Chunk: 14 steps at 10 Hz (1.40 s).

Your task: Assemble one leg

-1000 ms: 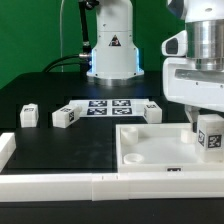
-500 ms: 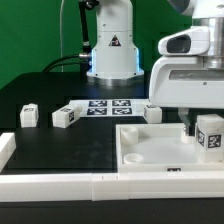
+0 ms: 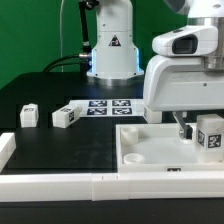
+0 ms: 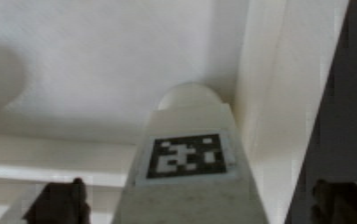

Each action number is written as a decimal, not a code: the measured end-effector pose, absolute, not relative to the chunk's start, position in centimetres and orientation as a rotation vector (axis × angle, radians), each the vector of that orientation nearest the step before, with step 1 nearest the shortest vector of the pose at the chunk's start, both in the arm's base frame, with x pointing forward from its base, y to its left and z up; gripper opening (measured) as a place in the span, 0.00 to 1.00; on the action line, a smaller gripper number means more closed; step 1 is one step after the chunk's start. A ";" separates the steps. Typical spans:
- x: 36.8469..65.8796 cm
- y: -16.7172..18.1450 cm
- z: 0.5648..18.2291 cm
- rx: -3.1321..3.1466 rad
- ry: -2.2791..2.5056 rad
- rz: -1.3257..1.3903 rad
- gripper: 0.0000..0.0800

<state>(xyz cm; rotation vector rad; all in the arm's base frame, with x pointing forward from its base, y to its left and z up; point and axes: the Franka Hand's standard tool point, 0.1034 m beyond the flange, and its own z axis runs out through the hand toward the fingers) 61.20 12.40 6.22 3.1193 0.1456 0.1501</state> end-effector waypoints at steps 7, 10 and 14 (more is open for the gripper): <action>61.4 12.1 6.2 3.124 -0.318 0.219 0.36; 61.5 12.0 6.2 3.021 -0.987 0.211 0.36; 61.4 12.5 6.3 2.758 -1.636 0.197 0.36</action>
Offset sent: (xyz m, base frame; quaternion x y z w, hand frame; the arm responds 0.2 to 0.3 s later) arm 0.0000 0.0000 0.0000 0.0000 0.0000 0.0899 0.9960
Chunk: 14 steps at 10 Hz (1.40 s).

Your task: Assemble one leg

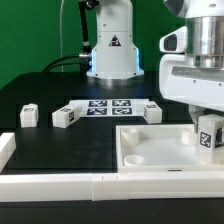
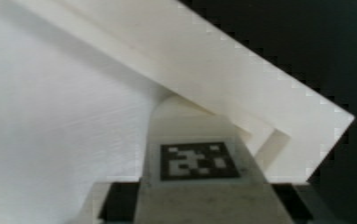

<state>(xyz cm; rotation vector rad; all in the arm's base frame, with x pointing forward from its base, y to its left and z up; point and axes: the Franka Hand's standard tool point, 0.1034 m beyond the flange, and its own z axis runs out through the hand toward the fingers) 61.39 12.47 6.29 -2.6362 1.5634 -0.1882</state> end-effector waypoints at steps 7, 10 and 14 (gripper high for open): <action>61.3 12.8 6.2 -2.886 1.080 -0.201 0.80; 61.2 12.6 6.2 -3.095 0.427 -0.202 0.81; 61.2 12.0 6.1 -3.167 -0.327 -0.187 0.81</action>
Offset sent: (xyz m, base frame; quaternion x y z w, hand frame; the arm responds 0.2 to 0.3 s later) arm 0.0000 0.0000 0.0000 0.0000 0.0000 0.0000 1.0000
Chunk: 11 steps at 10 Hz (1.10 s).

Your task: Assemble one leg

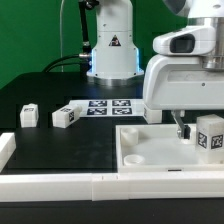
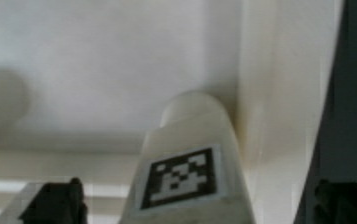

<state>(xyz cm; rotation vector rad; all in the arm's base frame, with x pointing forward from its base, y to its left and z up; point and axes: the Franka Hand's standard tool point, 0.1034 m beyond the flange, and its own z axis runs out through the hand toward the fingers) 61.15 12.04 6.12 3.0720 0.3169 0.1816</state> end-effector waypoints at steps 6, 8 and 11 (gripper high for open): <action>61.2 11.9 6.1 3.075 0.282 0.183 0.36; 61.2 12.1 6.1 3.101 0.000 0.210 0.36; 61.1 11.3 6.0 3.034 -0.728 0.248 0.37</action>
Offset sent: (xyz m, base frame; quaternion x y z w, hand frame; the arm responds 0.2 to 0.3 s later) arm 0.0000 0.0000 0.0000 0.0000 0.0000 0.0000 1.0000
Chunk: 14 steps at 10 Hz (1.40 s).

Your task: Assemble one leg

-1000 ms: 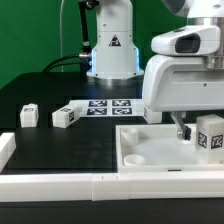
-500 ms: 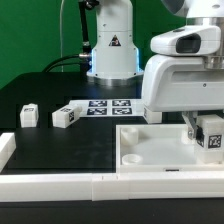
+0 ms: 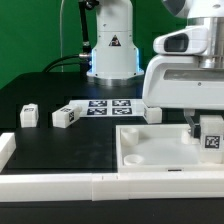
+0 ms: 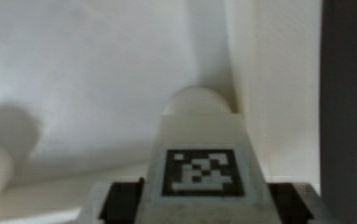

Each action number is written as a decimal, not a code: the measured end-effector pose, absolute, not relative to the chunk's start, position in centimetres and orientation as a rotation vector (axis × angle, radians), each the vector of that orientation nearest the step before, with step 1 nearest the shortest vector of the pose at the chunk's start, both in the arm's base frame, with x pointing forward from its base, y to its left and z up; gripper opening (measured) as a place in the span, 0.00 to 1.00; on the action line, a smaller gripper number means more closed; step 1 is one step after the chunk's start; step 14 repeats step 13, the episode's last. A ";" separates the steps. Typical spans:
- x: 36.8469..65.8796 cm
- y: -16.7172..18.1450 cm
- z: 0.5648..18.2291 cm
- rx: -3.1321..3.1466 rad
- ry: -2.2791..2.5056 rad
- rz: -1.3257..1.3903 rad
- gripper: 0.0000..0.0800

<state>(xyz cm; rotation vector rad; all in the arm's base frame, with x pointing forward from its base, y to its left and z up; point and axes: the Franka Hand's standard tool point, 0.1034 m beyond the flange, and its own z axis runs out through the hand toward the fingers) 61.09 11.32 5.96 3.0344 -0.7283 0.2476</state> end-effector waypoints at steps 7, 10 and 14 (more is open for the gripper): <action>60.1 8.1 6.1 2.742 -1.311 0.243 0.60; 60.1 8.1 6.1 2.742 -1.311 0.243 0.80; 60.1 8.1 6.1 2.742 -1.311 0.243 0.81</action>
Offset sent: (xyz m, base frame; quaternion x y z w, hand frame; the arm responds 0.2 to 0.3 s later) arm -0.0001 -0.0010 0.0003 -0.0087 0.0147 0.3111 0.9502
